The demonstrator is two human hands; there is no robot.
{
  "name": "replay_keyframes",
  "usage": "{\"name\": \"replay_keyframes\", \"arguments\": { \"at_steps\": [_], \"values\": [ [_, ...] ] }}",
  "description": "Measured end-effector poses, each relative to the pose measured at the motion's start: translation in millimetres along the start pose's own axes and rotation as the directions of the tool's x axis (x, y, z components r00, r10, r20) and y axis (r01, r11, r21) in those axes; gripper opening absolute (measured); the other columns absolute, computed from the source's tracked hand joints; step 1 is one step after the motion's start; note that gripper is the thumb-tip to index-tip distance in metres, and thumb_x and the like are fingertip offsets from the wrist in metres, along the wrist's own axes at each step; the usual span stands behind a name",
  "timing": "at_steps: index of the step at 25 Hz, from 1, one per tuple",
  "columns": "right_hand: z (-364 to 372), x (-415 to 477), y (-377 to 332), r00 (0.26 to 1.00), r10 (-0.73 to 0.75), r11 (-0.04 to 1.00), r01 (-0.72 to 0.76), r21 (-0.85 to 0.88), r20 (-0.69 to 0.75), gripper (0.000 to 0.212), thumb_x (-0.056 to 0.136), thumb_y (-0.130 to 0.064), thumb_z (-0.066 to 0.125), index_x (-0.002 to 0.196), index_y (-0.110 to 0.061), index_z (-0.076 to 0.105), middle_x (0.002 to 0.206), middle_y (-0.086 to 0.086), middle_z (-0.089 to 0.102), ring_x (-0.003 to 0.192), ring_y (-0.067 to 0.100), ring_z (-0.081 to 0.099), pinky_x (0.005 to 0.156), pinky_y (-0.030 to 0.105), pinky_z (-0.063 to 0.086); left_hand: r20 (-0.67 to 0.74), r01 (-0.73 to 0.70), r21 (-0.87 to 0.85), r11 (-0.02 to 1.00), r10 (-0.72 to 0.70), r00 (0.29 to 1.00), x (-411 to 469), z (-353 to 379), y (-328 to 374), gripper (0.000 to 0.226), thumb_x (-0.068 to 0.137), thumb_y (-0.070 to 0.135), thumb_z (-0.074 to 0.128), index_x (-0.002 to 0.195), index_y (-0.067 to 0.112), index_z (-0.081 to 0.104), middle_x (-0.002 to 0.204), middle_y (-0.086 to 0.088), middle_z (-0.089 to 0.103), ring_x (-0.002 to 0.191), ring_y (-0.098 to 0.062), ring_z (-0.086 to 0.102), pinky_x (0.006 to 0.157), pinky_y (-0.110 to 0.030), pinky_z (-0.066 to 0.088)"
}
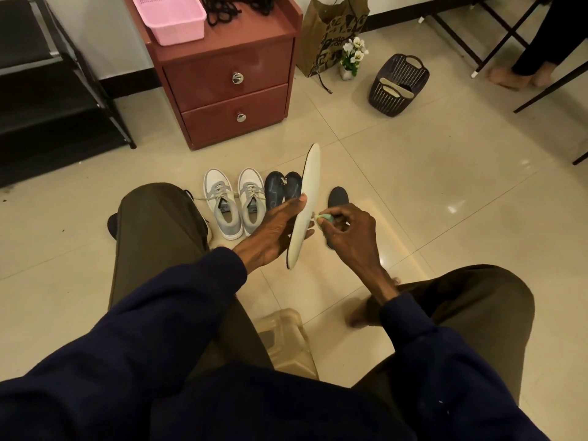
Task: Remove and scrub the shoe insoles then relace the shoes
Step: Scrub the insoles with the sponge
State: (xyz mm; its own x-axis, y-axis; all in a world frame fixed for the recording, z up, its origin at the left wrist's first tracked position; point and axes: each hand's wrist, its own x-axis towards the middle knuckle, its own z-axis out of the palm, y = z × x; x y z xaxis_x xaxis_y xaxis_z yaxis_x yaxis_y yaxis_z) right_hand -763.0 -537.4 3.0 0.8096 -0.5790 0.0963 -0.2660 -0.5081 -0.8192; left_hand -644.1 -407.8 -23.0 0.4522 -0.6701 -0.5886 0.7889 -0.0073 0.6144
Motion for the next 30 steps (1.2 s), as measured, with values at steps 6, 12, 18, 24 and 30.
{"name": "replay_keyframes", "arguments": {
  "at_steps": [6, 12, 18, 24, 30],
  "values": [
    [8.5, 3.0, 31.6, 0.994, 0.107, 0.991, -0.107, -0.074, -0.008, 0.01, 0.087, -0.023, 0.08, 0.095, -0.021, 0.076, 0.091, -0.009, 0.07, 0.083, 0.002, 0.064, 0.071, 0.012, 0.052, -0.19, -0.074, 0.222, 0.972, 0.118, 0.975, 33.8, -3.5, -11.1, 0.087, 0.063, 0.05, 0.094, 0.129, 0.005, 0.058, 0.109, -0.007, 0.068, 0.109, -0.026, 0.063, 0.098, -0.046, 0.056],
    [21.2, 19.8, 96.6, 0.915, 0.399, 0.916, -0.401, 0.009, 0.059, 0.006, 0.089, -0.022, 0.078, 0.094, -0.02, 0.076, 0.087, -0.007, 0.073, 0.08, 0.013, 0.07, 0.073, 0.028, 0.062, -0.23, -0.086, 0.463, 0.882, 0.213, 0.95, 80.3, 1.3, -33.6, 0.082, 0.071, 0.032, 0.095, 0.136, 0.013, 0.049, 0.123, 0.003, 0.062, 0.113, -0.016, 0.061, 0.076, -0.011, 0.049],
    [46.2, 42.5, 182.2, 0.825, 0.565, 0.818, -0.559, 0.137, -0.006, 0.012, 0.093, -0.015, 0.072, 0.103, -0.014, 0.078, 0.101, 0.0, 0.074, 0.092, 0.016, 0.072, 0.079, 0.031, 0.063, -0.244, 0.028, 0.586, 0.81, 0.143, 0.959, 164.2, -5.8, -69.8, 0.095, 0.079, 0.027, 0.089, 0.152, 0.02, 0.028, 0.131, 0.008, 0.043, 0.123, -0.013, 0.047, 0.091, -0.018, 0.044],
    [72.4, 69.5, 276.1, 0.707, 0.707, 0.692, -0.686, 0.225, -0.018, 0.015, 0.099, -0.008, 0.062, 0.104, -0.008, 0.077, 0.099, -0.003, 0.072, 0.08, 0.011, 0.074, 0.068, 0.019, 0.059, -0.295, 0.132, 0.642, 0.755, 0.084, 0.952, 268.8, -30.6, -112.4, 0.069, 0.096, -0.006, 0.06, 0.153, 0.016, 0.029, 0.131, 0.006, 0.046, 0.124, -0.012, 0.048, 0.094, -0.021, 0.043],
    [111.4, 92.8, 362.1, 0.648, 0.761, 0.641, -0.756, 0.133, 0.012, 0.024, 0.1, -0.004, 0.055, 0.098, -0.01, 0.078, 0.094, -0.002, 0.072, 0.093, 0.018, 0.07, 0.083, 0.032, 0.06, -0.457, 0.236, 0.595, 0.768, 0.081, 0.886, 356.0, -55.4, -157.1, 0.064, 0.094, 0.0, 0.068, 0.15, 0.011, 0.041, 0.14, -0.003, 0.056, 0.126, -0.019, 0.057, 0.103, -0.028, 0.049]
  ]
}}
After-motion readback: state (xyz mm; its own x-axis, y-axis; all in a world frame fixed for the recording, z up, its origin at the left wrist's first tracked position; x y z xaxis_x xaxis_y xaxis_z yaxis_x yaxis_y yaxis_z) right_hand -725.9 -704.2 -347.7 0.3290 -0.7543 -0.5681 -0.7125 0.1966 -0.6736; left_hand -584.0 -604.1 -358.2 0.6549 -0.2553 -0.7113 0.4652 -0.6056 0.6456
